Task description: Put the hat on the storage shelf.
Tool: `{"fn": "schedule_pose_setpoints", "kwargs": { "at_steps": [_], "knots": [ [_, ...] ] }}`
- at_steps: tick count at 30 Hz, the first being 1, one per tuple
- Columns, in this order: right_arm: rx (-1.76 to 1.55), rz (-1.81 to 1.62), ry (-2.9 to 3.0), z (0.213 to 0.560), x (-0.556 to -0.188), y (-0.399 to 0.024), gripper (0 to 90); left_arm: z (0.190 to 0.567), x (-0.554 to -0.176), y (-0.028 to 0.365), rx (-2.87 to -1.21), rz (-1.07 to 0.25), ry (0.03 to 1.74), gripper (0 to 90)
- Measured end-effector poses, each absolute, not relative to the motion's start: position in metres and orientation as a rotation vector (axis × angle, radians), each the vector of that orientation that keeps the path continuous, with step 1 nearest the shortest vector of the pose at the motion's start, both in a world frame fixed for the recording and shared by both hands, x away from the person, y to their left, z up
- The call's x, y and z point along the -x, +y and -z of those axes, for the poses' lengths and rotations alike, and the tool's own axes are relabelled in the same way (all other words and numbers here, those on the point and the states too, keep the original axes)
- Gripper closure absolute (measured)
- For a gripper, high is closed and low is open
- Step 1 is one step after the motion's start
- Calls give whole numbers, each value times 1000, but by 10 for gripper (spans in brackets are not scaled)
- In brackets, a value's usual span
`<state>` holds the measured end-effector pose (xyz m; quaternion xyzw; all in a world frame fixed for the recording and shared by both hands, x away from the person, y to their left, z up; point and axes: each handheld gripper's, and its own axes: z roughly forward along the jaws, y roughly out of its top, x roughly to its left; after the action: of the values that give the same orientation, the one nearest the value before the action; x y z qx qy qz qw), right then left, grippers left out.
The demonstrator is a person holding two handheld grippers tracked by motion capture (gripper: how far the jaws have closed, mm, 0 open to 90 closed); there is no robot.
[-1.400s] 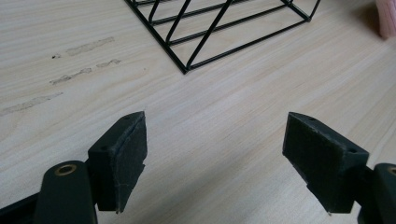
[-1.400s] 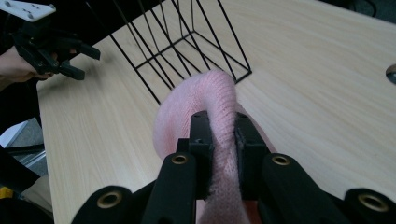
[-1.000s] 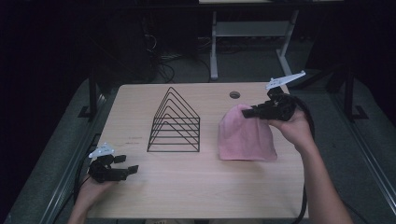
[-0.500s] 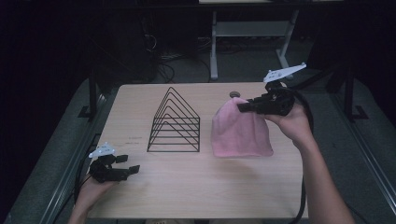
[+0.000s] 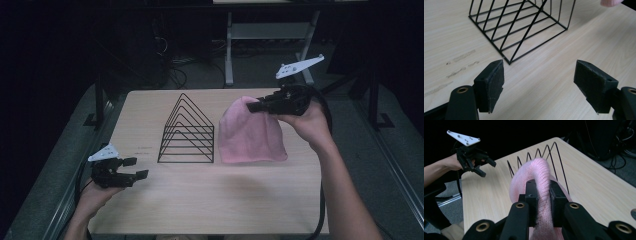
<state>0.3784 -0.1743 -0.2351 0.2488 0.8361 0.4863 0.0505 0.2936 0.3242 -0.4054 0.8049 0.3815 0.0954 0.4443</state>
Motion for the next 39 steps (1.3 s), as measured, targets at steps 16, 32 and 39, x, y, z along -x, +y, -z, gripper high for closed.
{"fn": "schedule_pose_setpoints", "kwargs": {
  "at_steps": [16, 32, 39],
  "knots": [
    [-638, -1504, 2552, 199, -382, -144, 800, 363, -304, 305, -2000, -225, 804, 231],
    [-526, -1553, 2557, 174, -388, -118, 799, 319, -319, 274, -2032, -199, 672, 228],
    [-479, -1559, 2562, 162, -393, -100, 799, 302, -330, 262, -2029, -173, 621, 238]
  ]
}}
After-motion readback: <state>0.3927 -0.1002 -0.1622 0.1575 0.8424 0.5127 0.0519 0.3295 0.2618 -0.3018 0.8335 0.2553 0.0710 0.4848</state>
